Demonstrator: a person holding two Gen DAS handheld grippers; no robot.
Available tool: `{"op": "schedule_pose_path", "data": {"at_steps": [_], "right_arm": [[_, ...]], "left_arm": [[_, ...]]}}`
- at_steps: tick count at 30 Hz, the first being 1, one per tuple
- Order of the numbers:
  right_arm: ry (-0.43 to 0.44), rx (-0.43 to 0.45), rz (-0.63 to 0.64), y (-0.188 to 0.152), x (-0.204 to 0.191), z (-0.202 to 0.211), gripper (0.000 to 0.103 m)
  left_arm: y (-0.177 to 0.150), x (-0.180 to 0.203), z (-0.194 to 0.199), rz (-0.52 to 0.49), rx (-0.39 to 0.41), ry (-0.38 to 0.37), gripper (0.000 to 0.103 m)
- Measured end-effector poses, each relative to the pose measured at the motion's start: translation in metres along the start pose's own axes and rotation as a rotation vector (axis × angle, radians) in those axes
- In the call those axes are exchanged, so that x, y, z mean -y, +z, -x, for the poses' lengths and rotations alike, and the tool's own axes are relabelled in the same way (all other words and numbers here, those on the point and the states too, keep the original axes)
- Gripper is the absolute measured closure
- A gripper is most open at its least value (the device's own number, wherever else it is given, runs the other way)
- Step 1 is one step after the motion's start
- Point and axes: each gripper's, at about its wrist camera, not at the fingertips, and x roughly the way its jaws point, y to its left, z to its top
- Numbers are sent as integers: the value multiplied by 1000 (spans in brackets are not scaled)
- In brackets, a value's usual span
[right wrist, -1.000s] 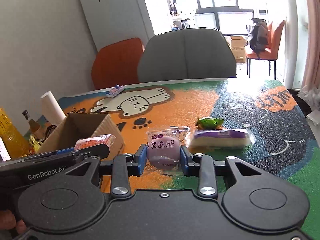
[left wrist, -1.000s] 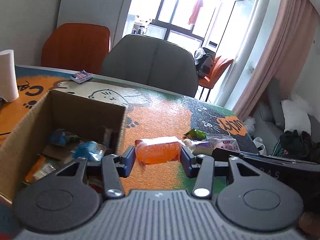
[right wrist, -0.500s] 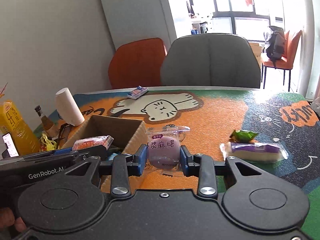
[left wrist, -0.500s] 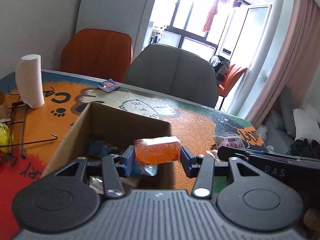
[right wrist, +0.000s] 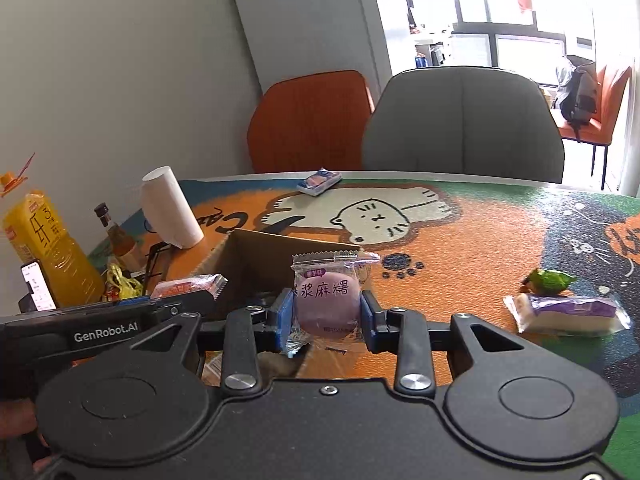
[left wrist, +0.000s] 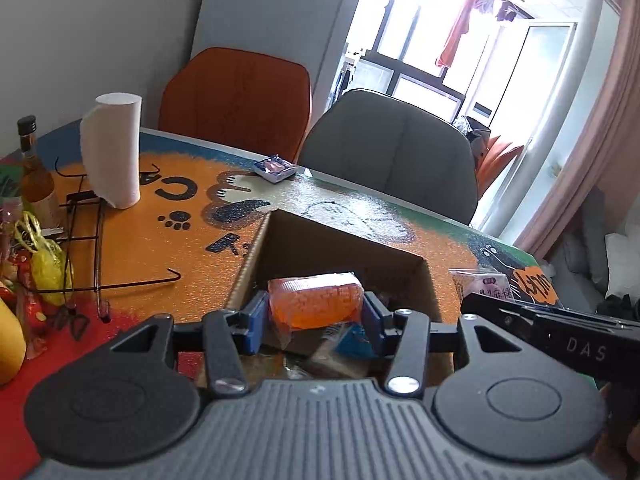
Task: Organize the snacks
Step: 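Carry both pastries over the box and open both grippers to drop them, then move both open tools back toward the bread pack and green packet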
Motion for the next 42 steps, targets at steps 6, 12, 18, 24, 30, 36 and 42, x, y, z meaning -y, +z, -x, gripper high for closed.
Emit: {"op": "schedule_pose_path", "data": {"at_steps": [6,12,18,24,30,36,42], "right_arm": [[26,-9,15,1,-14,-7,70],[42,-22,8,1,-19,-13,70],[63,-13,-23,7,-20,-21,70],[91,28,-69,12,-17,-18,38],[71,15,-93,6,-4,-7,38],[42,18,-114,-1,14,7,37],[9,32,-142,-9,35,21,22]], "left_arm": [[2,-12,7,34,38,5,39],[1,-20,10,48,27,12,37],[-1,-24,14,51,26,18,31],[-1,-25,14,50,14,28,25],[-2,-22,12,58,4,17,18],[-6,-11,8,55,-17,18,14],[-11,4,10,44,-17,25,10]]}}
